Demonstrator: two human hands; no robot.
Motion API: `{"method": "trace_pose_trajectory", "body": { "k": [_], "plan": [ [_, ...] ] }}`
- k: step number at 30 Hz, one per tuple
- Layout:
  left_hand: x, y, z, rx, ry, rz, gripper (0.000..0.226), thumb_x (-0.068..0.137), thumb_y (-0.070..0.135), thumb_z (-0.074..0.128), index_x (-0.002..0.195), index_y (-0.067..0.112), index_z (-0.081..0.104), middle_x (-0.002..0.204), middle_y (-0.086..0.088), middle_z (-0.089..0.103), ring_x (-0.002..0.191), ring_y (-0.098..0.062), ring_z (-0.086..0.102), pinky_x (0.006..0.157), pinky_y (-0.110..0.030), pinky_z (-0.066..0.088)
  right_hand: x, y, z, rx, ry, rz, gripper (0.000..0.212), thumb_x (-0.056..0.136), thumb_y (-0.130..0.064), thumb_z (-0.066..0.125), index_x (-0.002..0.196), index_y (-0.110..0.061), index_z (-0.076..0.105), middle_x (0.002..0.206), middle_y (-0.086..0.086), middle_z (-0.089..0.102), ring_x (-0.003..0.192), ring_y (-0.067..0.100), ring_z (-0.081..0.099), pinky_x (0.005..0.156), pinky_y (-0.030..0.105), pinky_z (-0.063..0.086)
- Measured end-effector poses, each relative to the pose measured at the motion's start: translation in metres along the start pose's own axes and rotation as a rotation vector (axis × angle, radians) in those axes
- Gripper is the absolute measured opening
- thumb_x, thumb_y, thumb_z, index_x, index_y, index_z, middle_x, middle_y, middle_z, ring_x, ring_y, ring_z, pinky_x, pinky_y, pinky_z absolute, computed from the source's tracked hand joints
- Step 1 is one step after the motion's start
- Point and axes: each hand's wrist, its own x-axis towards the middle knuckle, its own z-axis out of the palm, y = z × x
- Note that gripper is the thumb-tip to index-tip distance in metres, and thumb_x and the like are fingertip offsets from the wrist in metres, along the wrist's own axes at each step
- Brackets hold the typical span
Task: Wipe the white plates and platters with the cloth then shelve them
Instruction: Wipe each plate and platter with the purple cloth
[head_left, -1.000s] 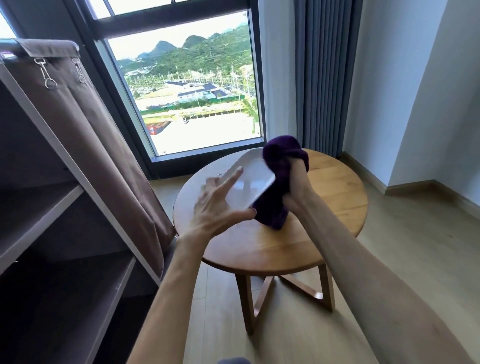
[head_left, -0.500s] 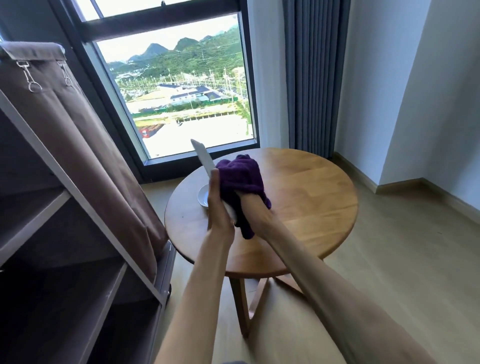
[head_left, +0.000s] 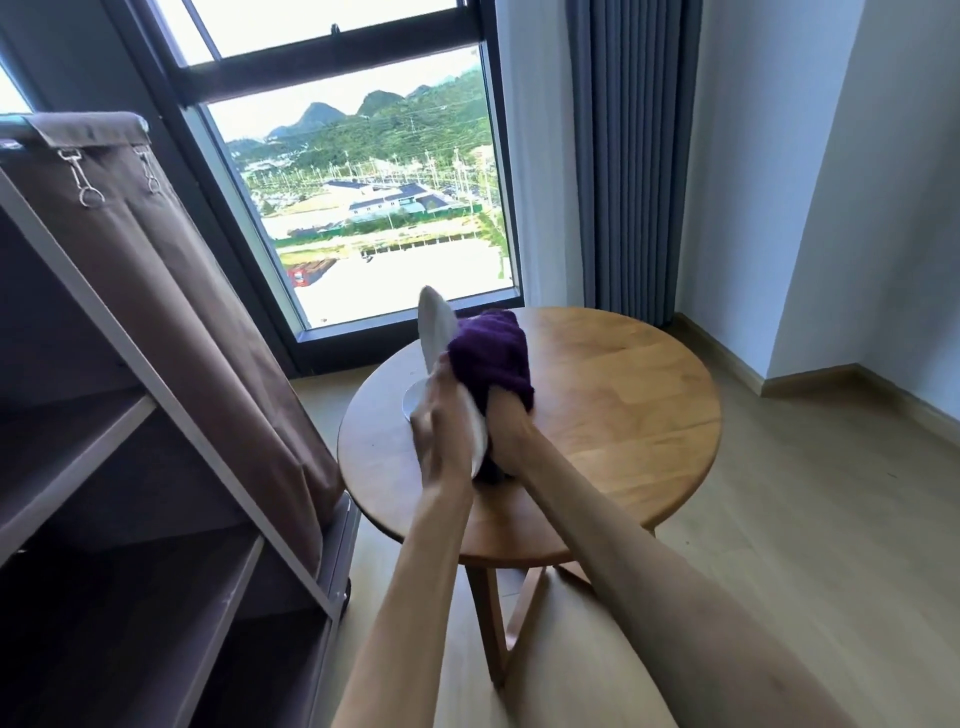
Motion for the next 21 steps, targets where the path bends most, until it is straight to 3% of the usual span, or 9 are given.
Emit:
{"method": "trace_pose_trajectory", "body": {
  "k": [2,4,6,8,10,12,16,19,21],
  "plan": [
    [0.004,-0.002,-0.012,0.368,0.057,0.019,0.104,0.068,0.070,0.072,0.157,0.032,0.035,0.144,-0.004,0.053,0.134,-0.029,0.050,0.109,-0.046,0.046,0.003,0.008,-0.004,0.188,0.056,0.080,0.039,0.107,-0.034,0.037,0.129,-0.011,0.059,0.128,0.022,0.062,0.122,0.036,0.059,0.100,0.038,0.050],
    [0.012,-0.005,-0.024,0.396,0.089,-0.044,0.114,0.068,0.054,0.086,0.160,0.023,0.025,0.141,-0.006,0.050,0.127,-0.029,0.050,0.106,-0.045,0.045,0.007,0.014,-0.013,0.295,0.056,0.094,0.047,0.098,-0.046,0.040,0.110,-0.011,0.069,0.101,0.020,0.072,0.097,0.038,0.070,0.088,0.045,0.058],
    [0.023,-0.007,-0.035,0.231,0.063,-0.190,0.077,0.074,0.034,0.089,0.138,0.008,0.055,0.122,-0.007,0.061,0.109,-0.027,0.058,0.091,-0.039,0.051,0.012,0.014,-0.020,0.255,0.085,0.050,0.045,0.086,-0.050,0.051,0.098,-0.011,0.070,0.092,0.017,0.072,0.085,0.034,0.071,0.085,0.046,0.060],
    [0.027,-0.011,-0.046,0.071,-0.006,-0.381,0.039,0.078,0.014,0.084,0.112,0.005,0.067,0.115,-0.015,0.069,0.101,-0.033,0.065,0.090,-0.045,0.056,0.013,0.009,-0.025,0.222,0.104,0.005,0.040,0.072,-0.046,0.066,0.096,-0.013,0.070,0.090,0.013,0.070,0.087,0.029,0.068,0.092,0.046,0.056],
    [0.027,-0.019,-0.056,-0.099,-0.073,-0.435,0.025,0.084,0.007,0.073,0.109,0.009,0.069,0.110,-0.016,0.073,0.094,-0.036,0.068,0.079,-0.047,0.060,0.020,0.004,-0.029,0.238,0.124,-0.035,0.016,0.077,-0.035,0.071,0.082,-0.020,0.073,0.079,0.001,0.068,0.078,0.017,0.066,0.087,0.037,0.053],
    [0.025,-0.025,-0.064,-0.217,-0.100,-0.370,0.023,0.086,0.010,0.062,0.107,0.018,0.068,0.101,-0.013,0.073,0.092,-0.035,0.067,0.067,-0.045,0.062,0.028,0.001,-0.037,0.201,0.155,-0.065,0.012,0.092,-0.024,0.062,0.084,-0.024,0.070,0.081,-0.004,0.065,0.078,0.010,0.063,0.085,0.031,0.048],
    [0.021,-0.026,-0.063,-0.286,-0.139,-0.357,0.024,0.095,0.025,0.054,0.117,0.025,0.061,0.107,-0.013,0.071,0.097,-0.034,0.068,0.067,-0.043,0.062,0.029,-0.002,-0.045,-0.342,0.145,-0.326,0.016,0.100,-0.012,0.052,0.088,-0.022,0.055,0.086,0.000,0.059,0.079,0.012,0.055,0.075,0.026,0.048],
    [0.019,-0.025,-0.045,-0.376,-0.213,-0.361,0.030,0.104,0.041,0.046,0.118,0.023,0.065,0.097,-0.010,0.078,0.083,-0.027,0.076,0.067,-0.040,0.063,0.034,-0.002,-0.032,-1.048,0.126,-0.436,0.011,0.097,-0.012,0.057,0.088,-0.016,0.056,0.103,0.017,0.066,0.092,0.028,0.057,0.079,0.037,0.045],
    [0.019,-0.029,-0.030,-0.418,-0.230,-0.287,0.037,0.106,0.041,0.041,0.118,0.017,0.068,0.098,-0.009,0.076,0.085,-0.025,0.074,0.070,-0.037,0.062,0.037,-0.004,-0.015,-1.267,0.168,-0.457,0.009,0.092,-0.013,0.062,0.083,-0.012,0.060,0.105,0.019,0.069,0.095,0.033,0.063,0.076,0.037,0.045]
  ]
}}
